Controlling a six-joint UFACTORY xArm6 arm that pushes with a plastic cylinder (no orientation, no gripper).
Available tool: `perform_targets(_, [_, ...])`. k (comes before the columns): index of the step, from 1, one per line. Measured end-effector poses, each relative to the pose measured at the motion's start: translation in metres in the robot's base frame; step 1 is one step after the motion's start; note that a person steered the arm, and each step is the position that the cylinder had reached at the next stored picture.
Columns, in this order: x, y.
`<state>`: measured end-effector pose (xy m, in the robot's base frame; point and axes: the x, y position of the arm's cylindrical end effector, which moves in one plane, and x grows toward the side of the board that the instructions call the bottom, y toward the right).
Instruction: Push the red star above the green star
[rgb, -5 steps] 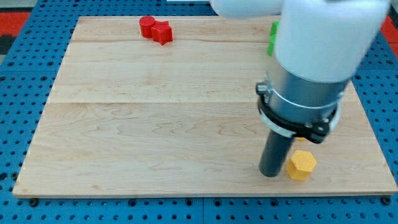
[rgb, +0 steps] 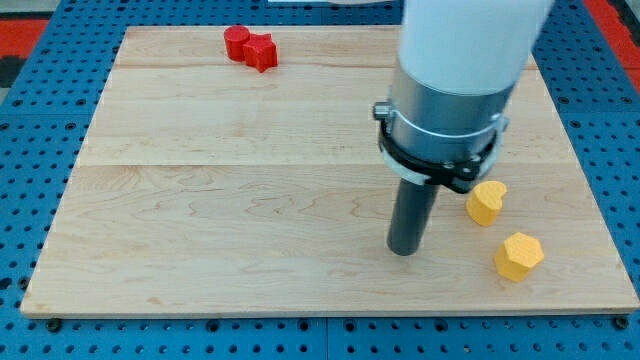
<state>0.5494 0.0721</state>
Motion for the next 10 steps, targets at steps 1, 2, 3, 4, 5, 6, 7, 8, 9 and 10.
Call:
perform_targets(1, [-0.007, -0.005])
perform_targets(2, [-0.007, -0.005])
perform_targets(3, [-0.012, -0.017])
perform_targets(4, [-0.05, -0.07])
perform_targets(5, [-0.125, -0.119])
perform_targets(6, [-0.191, -0.17])
perform_targets(7, [-0.245, -0.212])
perform_targets(8, [-0.265, -0.22])
perform_targets(9, [-0.27, -0.158])
perform_targets(10, [-0.285, -0.18])
